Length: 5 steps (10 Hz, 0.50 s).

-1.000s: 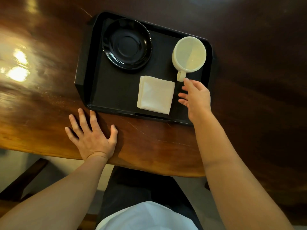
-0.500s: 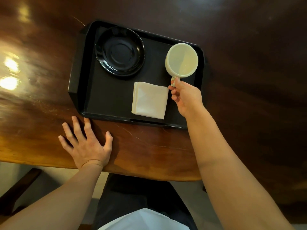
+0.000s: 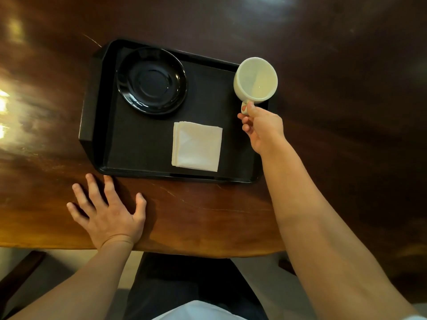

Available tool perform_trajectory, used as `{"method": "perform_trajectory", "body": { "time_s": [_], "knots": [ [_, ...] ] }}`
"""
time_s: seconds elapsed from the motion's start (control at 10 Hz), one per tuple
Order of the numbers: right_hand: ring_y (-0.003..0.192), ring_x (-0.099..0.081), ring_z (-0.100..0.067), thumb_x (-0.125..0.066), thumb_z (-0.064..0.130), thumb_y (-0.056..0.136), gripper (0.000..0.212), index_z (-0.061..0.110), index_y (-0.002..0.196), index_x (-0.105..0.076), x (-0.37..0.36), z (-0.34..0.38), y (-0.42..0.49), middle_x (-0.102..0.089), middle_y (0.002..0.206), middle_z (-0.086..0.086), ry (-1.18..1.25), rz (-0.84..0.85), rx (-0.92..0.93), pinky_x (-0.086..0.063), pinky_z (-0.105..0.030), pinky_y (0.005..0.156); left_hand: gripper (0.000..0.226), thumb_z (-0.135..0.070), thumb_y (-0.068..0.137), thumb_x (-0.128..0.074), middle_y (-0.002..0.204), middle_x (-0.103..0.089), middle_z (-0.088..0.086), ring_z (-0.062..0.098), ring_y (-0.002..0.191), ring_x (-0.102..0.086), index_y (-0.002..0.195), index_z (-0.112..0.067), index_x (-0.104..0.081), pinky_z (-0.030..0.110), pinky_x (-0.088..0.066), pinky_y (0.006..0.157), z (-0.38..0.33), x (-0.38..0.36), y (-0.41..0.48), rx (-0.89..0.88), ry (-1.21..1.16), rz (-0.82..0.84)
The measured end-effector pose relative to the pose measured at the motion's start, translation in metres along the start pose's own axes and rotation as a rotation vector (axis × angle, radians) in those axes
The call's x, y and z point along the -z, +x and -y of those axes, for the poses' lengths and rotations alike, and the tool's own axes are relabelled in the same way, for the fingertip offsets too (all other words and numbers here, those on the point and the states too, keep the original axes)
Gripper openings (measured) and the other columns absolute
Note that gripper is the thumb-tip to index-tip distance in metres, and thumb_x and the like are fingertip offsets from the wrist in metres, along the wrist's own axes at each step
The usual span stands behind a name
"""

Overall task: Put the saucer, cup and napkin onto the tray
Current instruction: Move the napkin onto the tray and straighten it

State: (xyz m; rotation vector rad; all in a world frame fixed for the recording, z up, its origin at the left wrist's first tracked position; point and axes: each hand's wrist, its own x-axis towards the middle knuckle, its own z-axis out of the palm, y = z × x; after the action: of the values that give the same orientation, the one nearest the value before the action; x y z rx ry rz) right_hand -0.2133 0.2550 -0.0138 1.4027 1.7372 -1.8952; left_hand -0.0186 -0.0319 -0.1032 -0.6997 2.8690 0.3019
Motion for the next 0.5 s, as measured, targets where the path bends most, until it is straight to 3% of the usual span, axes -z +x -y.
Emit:
{"method": "perform_trajectory", "body": {
  "time_s": [0.1, 0.2, 0.3, 0.5],
  "knots": [
    [0.064, -0.058, -0.010, -0.066, 0.023, 0.098, 0.019, 0.007, 0.091, -0.072, 0.0025, 0.0038, 0.0045, -0.070, 0.088, -0.011, -0.021, -0.005, 0.018, -0.052, -0.019, 0.055, 0.085, -0.062, 0.085, -0.044, 0.169, -0.016, 0.015, 0.039, 0.158, -0.005, 0.155, -0.015, -0.029, 0.062, -0.002, 0.124, 0.0008, -0.0005, 0.0000, -0.003, 0.001, 0.002],
    [0.071, -0.065, -0.014, -0.067, 0.025, 0.097, 0.024, 0.004, 0.108, -0.072, 0.0042, 0.0041, 0.0066, -0.075, 0.097, -0.012, -0.040, 0.007, 0.031, -0.055, -0.020, 0.055, 0.085, -0.062, 0.086, -0.044, 0.169, -0.016, 0.015, 0.040, 0.158, -0.005, 0.155, -0.015, -0.030, 0.062, -0.003, 0.124, 0.0003, -0.0002, 0.0001, 0.000, 0.006, 0.002],
    [0.079, -0.074, -0.016, -0.067, 0.027, 0.097, 0.035, 0.004, 0.124, -0.065, 0.0067, 0.0031, 0.0064, -0.076, 0.105, -0.013, -0.048, 0.017, 0.024, -0.059, -0.024, 0.060, 0.084, -0.062, 0.086, -0.043, 0.169, -0.017, 0.015, 0.040, 0.157, -0.006, 0.155, -0.015, -0.030, 0.062, -0.003, 0.124, -0.0001, 0.0004, -0.0001, 0.002, 0.003, -0.001],
    [0.088, -0.078, -0.023, -0.058, 0.027, 0.102, 0.036, 0.009, 0.133, -0.057, 0.0108, 0.0029, -0.0015, -0.074, 0.115, -0.012, -0.040, 0.059, 0.011, -0.065, -0.034, 0.076, 0.084, -0.062, 0.086, -0.043, 0.169, -0.017, 0.015, 0.040, 0.157, -0.006, 0.155, -0.015, -0.030, 0.063, -0.003, 0.124, -0.0008, 0.0006, 0.0003, 0.000, -0.003, -0.001]
  ]
}}
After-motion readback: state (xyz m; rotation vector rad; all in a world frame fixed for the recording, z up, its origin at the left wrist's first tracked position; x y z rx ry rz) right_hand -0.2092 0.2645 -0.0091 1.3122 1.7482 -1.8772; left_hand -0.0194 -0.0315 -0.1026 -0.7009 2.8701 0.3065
